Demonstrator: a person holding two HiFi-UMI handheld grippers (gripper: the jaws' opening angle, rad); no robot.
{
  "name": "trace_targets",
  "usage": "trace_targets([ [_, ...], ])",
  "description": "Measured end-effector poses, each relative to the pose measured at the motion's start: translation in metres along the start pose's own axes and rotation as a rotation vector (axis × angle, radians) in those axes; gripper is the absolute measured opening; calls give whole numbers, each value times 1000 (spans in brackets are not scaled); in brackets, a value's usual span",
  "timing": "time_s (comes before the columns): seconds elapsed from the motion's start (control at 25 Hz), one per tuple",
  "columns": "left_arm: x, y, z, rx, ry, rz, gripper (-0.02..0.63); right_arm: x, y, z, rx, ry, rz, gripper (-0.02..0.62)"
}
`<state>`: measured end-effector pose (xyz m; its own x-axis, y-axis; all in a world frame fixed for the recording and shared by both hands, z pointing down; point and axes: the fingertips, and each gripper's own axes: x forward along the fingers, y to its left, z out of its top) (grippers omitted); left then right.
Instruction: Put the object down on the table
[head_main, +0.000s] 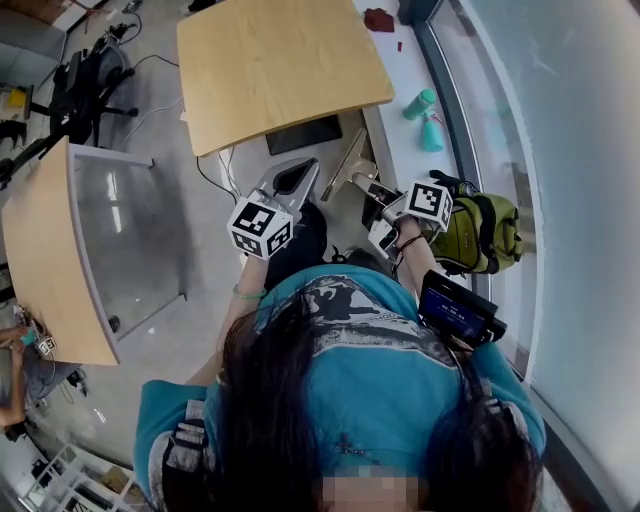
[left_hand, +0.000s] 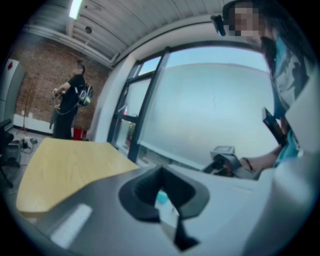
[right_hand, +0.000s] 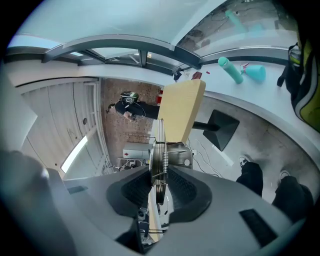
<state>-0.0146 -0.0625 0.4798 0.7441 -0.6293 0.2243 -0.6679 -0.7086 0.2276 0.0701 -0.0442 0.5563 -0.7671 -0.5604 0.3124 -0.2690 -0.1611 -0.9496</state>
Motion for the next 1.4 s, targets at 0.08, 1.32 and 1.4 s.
trace_targets([
  [0.08,8,37,11,3,6,-11,3,33,12,18,15,-10,1,98],
  [1.32,78,263,71,-50,-7,-1,3,243,66,212,-12,-50,-79,98],
  [1.4,88,274,79,-61,-17,23,3,255,65,238,-29,-36,-90,98],
])
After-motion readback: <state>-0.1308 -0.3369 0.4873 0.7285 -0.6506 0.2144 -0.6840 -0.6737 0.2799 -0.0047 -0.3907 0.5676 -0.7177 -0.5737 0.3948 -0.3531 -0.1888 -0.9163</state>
